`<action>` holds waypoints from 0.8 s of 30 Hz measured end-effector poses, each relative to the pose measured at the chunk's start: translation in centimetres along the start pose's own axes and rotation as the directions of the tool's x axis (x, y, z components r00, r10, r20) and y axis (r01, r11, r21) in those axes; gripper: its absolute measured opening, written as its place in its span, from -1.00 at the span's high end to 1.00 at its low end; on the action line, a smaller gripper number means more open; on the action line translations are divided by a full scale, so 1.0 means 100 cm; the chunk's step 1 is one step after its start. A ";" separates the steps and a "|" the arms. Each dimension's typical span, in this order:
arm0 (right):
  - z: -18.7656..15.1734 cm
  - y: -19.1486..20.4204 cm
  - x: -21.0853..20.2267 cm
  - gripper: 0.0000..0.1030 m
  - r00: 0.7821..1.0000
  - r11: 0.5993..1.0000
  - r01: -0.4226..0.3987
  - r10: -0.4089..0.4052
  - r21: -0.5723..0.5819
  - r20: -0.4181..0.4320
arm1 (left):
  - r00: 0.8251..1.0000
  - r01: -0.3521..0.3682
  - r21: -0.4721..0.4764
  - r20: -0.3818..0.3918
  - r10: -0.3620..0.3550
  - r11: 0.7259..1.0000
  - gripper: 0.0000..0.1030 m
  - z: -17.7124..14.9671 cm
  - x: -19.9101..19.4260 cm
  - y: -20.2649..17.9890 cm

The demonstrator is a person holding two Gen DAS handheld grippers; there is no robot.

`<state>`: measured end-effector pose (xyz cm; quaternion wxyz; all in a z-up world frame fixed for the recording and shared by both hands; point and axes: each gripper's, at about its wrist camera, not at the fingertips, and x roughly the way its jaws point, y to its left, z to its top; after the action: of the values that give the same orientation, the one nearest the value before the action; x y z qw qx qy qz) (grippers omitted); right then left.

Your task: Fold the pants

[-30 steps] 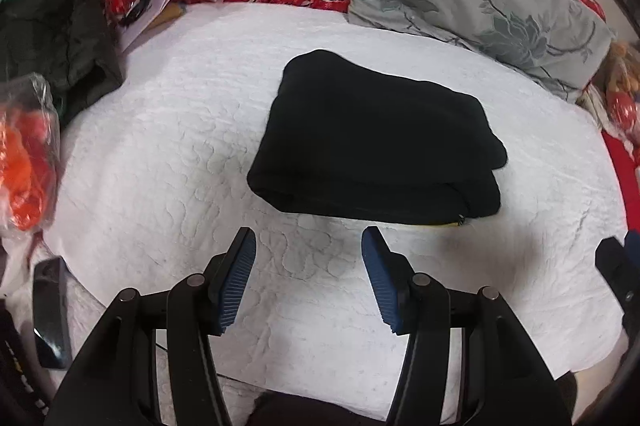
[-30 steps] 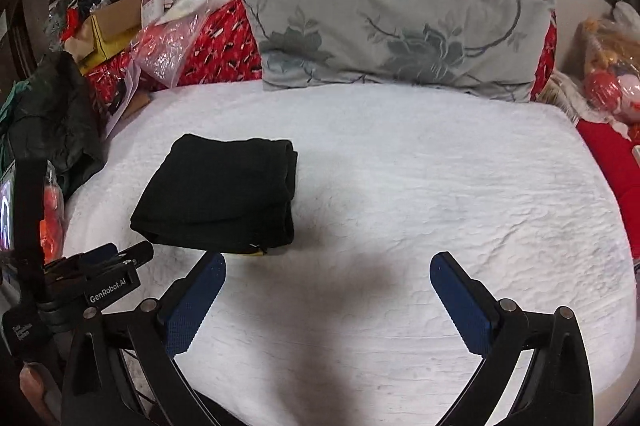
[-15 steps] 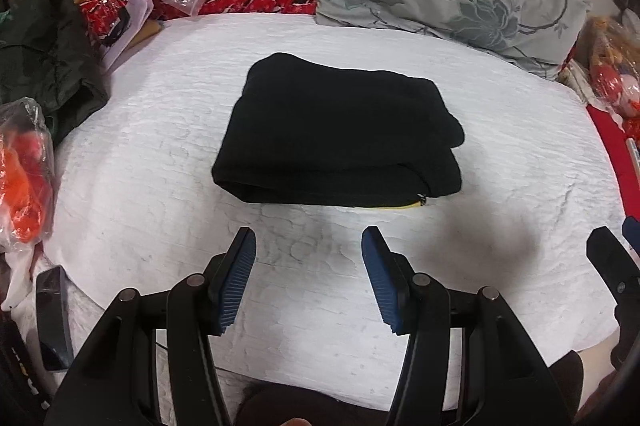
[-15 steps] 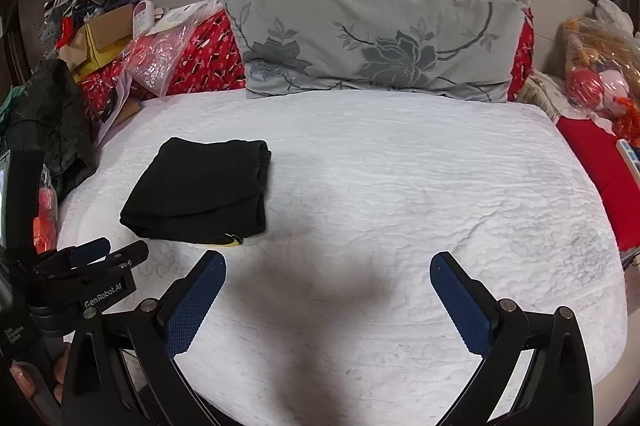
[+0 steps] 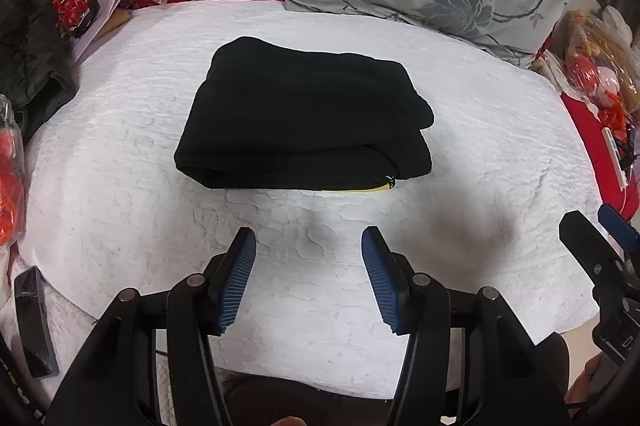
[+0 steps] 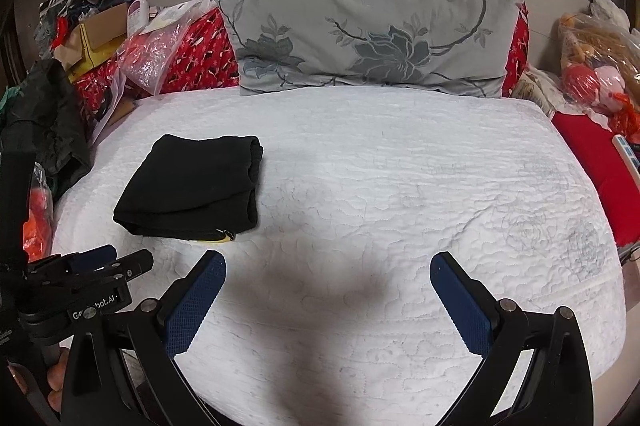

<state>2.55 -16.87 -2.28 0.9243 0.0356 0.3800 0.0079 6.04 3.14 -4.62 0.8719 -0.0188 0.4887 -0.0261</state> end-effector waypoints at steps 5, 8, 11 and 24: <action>0.000 -0.001 0.004 -1.00 1.000 1.000 0.007 -0.007 0.002 -0.011 | 1.000 0.003 -0.003 -0.007 -0.003 1.000 -0.05 0.001 0.003 -0.001; -0.001 -0.003 0.007 -1.00 1.000 1.000 0.010 -0.010 0.010 -0.019 | 1.000 0.007 -0.016 -0.007 -0.007 1.000 -0.05 0.002 0.003 -0.001; -0.002 -0.005 0.010 -1.00 1.000 1.000 0.014 -0.013 0.016 -0.027 | 1.000 0.005 -0.021 0.009 -0.004 1.000 -0.05 0.006 0.002 -0.001; -0.003 -0.010 0.022 -1.00 0.998 0.999 0.026 -0.024 0.032 -0.061 | 1.000 -0.021 -0.005 0.012 0.021 1.000 -0.05 0.007 0.004 -0.005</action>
<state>3.87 -17.78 -4.06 0.9117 0.0457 0.4082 -0.0090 6.83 2.62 -4.54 0.8750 -0.0160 0.4836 -0.0157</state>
